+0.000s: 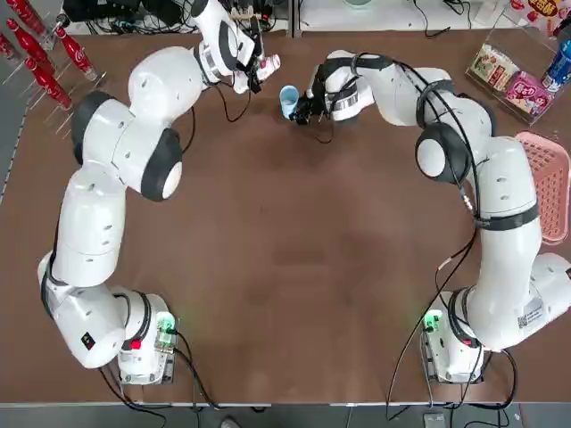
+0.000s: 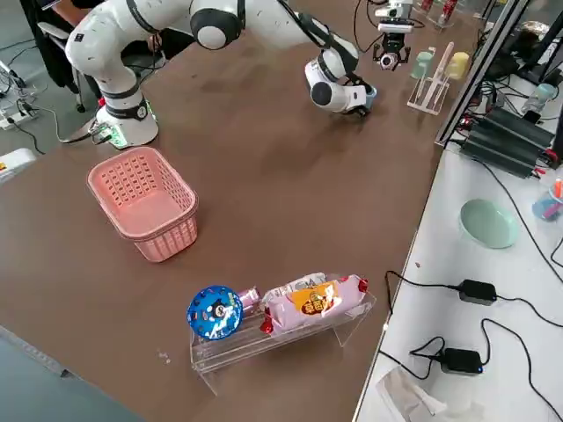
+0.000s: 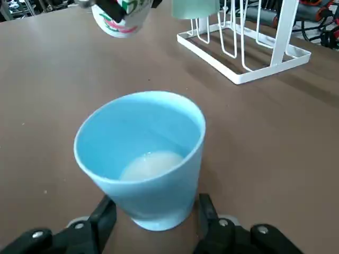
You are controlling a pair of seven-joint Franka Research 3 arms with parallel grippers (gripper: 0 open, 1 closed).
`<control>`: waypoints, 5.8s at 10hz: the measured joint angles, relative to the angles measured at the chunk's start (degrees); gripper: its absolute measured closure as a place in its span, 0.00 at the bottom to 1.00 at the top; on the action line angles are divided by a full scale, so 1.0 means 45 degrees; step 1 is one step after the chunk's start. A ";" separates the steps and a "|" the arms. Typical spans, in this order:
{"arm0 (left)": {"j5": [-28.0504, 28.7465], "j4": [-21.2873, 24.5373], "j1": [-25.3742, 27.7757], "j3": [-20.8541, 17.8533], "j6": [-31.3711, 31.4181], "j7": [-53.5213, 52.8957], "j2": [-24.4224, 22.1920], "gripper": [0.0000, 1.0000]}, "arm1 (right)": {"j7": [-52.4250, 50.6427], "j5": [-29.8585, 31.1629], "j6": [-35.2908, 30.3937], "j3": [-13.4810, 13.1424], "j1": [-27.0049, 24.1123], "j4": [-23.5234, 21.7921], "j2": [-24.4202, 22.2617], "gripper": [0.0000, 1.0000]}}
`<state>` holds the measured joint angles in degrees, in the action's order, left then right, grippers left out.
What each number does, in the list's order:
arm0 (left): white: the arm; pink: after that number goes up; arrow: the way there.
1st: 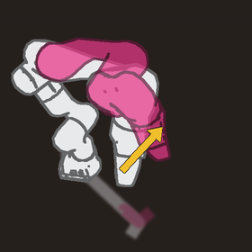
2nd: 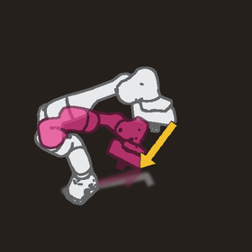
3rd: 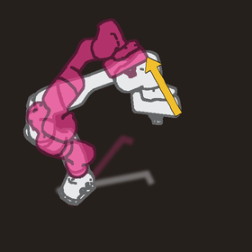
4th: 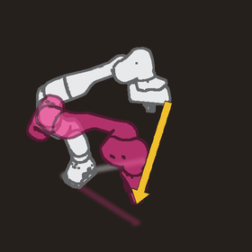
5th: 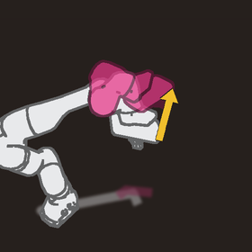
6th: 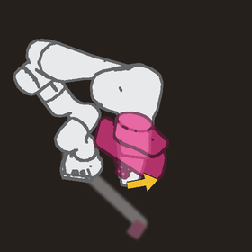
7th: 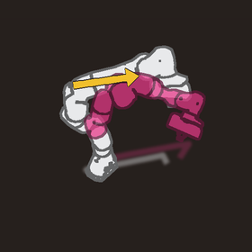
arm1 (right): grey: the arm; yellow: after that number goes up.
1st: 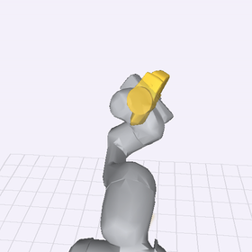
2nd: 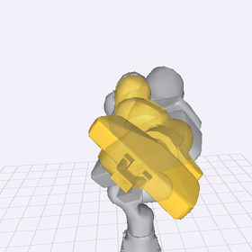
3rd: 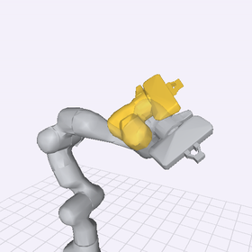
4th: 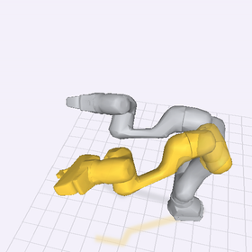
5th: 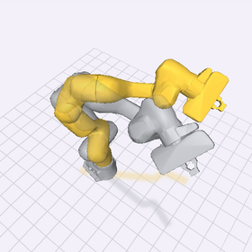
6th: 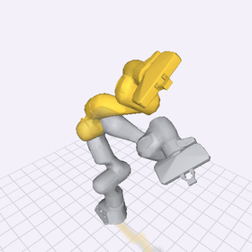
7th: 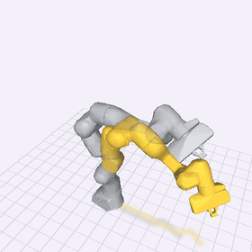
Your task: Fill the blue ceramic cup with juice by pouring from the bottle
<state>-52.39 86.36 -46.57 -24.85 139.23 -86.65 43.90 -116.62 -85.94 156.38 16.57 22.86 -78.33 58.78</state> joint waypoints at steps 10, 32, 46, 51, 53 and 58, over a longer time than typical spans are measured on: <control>0.2015 -0.0296 -0.1132 -0.0779 0.0074 0.3056 0.0580 0.58 | -0.0001 -0.0091 0.0037 0.0001 0.0007 0.0003 0.0000 0.32; 0.5403 -0.0743 -0.2433 -0.1849 0.0077 0.5166 0.1226 0.58 | 0.0000 -0.0163 0.0074 -0.0001 0.0010 0.0003 0.0000 0.32; 0.6091 -0.0773 -0.3311 -0.2691 0.0077 0.5282 0.1623 0.58 | 0.0000 -0.0276 0.0084 -0.0001 0.0010 0.0003 0.0000 0.32; 0.6102 -0.0845 -0.3324 -0.2696 0.0074 0.5282 0.1642 0.58 | 0.0000 -0.0282 0.0085 -0.0001 0.0010 0.0003 0.0000 0.32; 0.5898 -0.0873 -0.3319 -0.2704 0.0063 0.5370 0.1641 0.58 | 0.0000 -0.0287 0.0085 0.0009 0.0009 0.0010 0.0000 0.32; 0.2986 -0.0882 -0.3217 -0.2789 -0.0276 0.5431 0.1640 0.58 | 0.0000 -0.0325 0.0087 0.0008 -0.0002 0.0059 0.0000 0.32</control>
<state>-38.95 82.39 -61.05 -37.40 137.99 -62.21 51.29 -116.62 -87.40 156.77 16.60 22.85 -78.06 58.78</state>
